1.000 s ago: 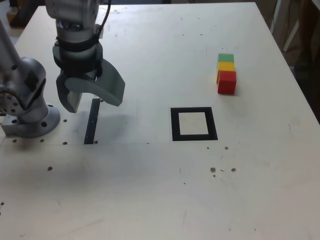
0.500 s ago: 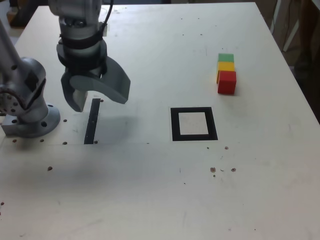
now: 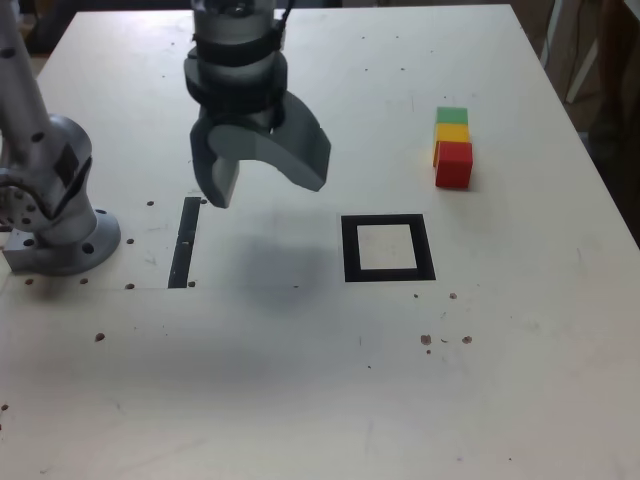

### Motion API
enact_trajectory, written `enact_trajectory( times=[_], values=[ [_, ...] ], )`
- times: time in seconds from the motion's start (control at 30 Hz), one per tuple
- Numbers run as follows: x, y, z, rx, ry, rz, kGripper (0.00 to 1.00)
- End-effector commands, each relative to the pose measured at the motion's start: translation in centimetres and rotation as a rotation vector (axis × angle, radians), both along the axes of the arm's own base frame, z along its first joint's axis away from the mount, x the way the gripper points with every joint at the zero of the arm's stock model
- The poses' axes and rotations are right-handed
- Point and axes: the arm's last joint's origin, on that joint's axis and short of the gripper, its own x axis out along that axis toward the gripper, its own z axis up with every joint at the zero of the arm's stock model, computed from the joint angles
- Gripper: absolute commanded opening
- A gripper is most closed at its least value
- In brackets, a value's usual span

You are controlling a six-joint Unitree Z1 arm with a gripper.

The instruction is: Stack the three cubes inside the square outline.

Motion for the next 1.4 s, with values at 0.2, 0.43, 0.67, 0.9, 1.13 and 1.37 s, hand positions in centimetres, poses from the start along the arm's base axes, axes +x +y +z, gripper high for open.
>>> enact_trajectory(
  times=[0.2, 0.43, 0.67, 0.9, 1.13, 1.37],
  values=[
    [3.6, -0.4, 1.7, 0.005, 0.006, -0.024, 1.00],
    [7.3, -0.8, 2.7, 0.007, 0.003, -0.039, 1.00],
    [10.5, -0.6, 2.3, 0.006, 0.011, -0.032, 1.00],
    [13.4, 0.9, 1.4, 0.003, 0.015, -0.013, 1.00],
    [15.5, 3.8, 0.3, -0.002, 0.019, 0.020, 1.00],
    [17.4, 6.5, -0.6, -0.007, 0.019, 0.038, 0.99]
  ],
)
